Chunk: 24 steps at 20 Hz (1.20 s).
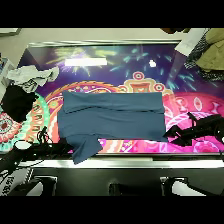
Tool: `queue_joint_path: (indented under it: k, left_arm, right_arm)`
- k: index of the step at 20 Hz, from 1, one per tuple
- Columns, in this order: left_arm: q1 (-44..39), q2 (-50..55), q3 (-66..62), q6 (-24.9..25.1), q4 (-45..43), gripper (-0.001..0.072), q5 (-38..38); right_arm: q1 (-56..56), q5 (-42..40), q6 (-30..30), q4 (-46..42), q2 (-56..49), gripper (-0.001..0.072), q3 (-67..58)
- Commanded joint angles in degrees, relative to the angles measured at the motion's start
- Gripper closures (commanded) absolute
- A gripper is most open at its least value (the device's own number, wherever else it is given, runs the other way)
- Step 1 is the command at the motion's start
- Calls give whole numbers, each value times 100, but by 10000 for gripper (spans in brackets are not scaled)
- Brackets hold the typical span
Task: Fold the clothes and pants, and hang the long-sleeved shirts on hangers.
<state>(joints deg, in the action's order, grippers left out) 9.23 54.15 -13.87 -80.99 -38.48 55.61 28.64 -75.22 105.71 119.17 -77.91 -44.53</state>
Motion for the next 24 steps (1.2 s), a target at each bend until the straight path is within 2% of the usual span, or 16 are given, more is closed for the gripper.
queue_joint_path:
  k: [1, 3, 5, 6, 10, 14, 19, 21, 24]
  left_arm:
    - [-2, -2, -4, 0, -2, 692, 44]
    - [-2, -2, -4, 0, -2, 692, 44]
    - [-2, -2, -4, 0, -2, 692, 44]
    - [-2, -2, -4, 0, -2, 692, 44]
    - [4, -33, -151, 4, -11, 693, 55]
    - [85, -258, -765, -55, -697, 694, 577]
    - [295, -999, -1272, -992, -1727, 695, 1751]
    - [293, -1390, -1381, -1064, -1768, 695, 2131]
    - [280, -1631, -1523, -1047, -1690, 695, 2262]
  right_arm:
    - [2, 208, 57, 358, -96, 176, 87]
    - [2, 168, 52, 498, -216, 179, 155]
    - [2, 155, 52, 501, -238, 258, 245]
    - [2, 151, 55, 501, -238, 324, 282]
    - [4, 168, 70, 529, -190, 680, 299]
    - [4, 87, 9, 393, 284, 679, 299]
    - [4, -535, -553, -726, 1261, 679, 299]
    - [4, -627, -745, -999, 1655, 679, 299]
    - [4, -636, -796, -785, 1928, 679, 243]
